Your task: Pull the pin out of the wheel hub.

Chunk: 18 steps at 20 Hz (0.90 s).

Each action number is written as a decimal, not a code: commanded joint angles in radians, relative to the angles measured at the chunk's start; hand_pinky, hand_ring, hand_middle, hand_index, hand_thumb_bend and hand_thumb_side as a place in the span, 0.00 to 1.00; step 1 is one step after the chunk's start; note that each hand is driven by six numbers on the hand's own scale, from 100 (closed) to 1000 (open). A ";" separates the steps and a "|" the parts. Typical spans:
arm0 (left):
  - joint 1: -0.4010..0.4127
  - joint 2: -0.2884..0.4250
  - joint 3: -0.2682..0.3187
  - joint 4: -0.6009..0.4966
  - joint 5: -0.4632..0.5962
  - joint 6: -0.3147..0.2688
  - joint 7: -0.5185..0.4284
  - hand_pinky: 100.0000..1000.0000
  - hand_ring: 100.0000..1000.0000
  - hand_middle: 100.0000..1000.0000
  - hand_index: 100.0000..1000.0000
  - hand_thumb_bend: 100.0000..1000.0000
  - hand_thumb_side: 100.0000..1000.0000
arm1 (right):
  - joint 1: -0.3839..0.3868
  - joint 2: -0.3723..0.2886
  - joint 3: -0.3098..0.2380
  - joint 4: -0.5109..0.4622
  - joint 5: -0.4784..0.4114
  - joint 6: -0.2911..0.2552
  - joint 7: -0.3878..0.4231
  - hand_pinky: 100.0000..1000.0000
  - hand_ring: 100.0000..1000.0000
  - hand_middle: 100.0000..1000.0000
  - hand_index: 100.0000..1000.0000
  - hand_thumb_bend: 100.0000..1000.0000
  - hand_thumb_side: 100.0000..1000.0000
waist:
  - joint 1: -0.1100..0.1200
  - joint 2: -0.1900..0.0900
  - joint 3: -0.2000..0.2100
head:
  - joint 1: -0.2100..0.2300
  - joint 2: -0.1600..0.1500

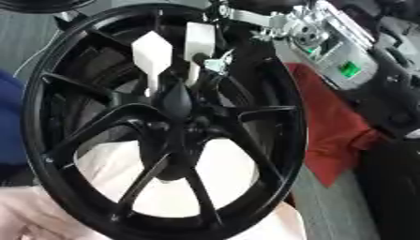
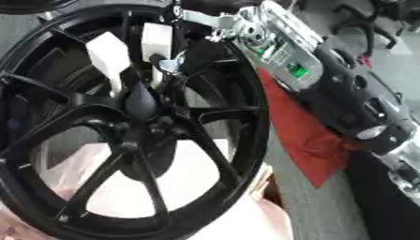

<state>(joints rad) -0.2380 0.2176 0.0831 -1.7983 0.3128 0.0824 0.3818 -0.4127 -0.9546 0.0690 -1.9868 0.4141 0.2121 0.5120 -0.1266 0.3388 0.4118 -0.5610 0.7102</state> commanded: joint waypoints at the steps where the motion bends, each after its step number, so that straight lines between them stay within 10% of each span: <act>1: -0.009 0.005 0.000 -0.017 -0.006 0.000 -0.004 0.65 0.42 0.48 0.67 0.47 0.35 | -0.012 -0.027 -0.014 -0.013 -0.025 0.003 -0.019 0.67 0.73 0.29 0.56 0.00 0.46 | 0.010 -0.018 -0.002 | -0.004 -0.003; 18: -0.003 0.008 0.005 -0.013 -0.013 0.004 -0.007 0.65 0.42 0.48 0.67 0.46 0.36 | -0.021 -0.065 -0.096 -0.013 -0.300 0.021 -0.130 0.56 0.68 0.22 0.47 0.00 0.45 | 0.017 -0.040 -0.015 | 0.001 0.003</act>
<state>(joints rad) -0.2369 0.2175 0.0834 -1.7983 0.3079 0.0864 0.3773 -0.4221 -0.9769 0.0002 -1.9869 0.1472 0.2327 0.3962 -0.1187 0.3245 0.3975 -0.5604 0.7124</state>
